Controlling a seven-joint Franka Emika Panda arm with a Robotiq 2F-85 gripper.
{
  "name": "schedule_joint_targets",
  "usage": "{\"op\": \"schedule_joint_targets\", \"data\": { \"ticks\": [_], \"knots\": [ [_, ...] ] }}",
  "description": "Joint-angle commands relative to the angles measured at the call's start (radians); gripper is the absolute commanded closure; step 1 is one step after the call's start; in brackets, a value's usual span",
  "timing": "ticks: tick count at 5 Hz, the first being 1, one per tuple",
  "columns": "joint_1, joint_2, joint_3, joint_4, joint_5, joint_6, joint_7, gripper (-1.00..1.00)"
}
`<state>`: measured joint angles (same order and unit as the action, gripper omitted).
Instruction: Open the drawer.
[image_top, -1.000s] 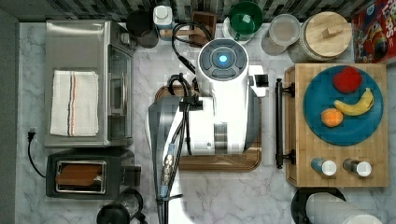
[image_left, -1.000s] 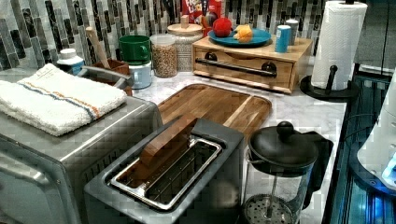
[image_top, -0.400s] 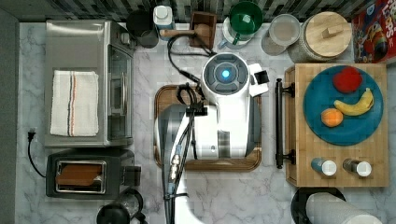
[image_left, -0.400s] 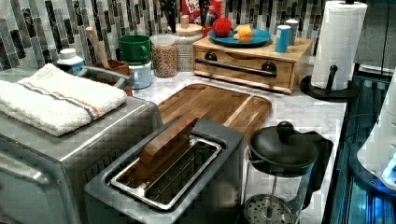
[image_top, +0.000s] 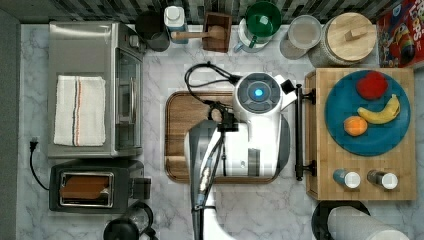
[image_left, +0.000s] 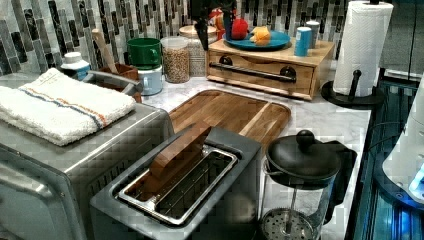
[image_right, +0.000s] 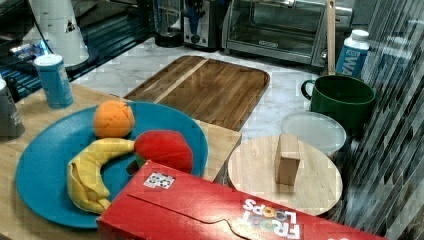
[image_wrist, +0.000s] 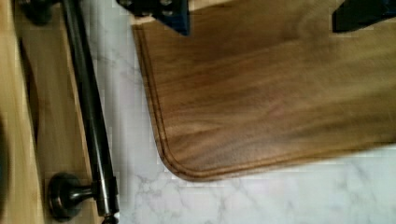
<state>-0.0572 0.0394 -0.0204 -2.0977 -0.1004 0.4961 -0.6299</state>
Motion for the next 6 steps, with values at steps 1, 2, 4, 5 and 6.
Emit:
{"op": "schedule_joint_targets", "data": {
  "ticks": [1, 2, 4, 5, 6],
  "knots": [
    [-0.066, 0.004, -0.092, -0.042, -0.054, 0.154, -0.234, -1.00],
    [-0.088, 0.033, -0.091, -0.050, -0.054, 0.207, -0.267, -1.00],
    [-0.100, 0.103, -0.097, -0.056, -0.078, 0.293, -0.268, -1.00],
    [-0.119, 0.138, -0.087, -0.052, -0.055, 0.326, -0.295, -1.00],
    [-0.130, 0.179, -0.083, -0.045, -0.028, 0.343, -0.304, -1.00]
  ]
}}
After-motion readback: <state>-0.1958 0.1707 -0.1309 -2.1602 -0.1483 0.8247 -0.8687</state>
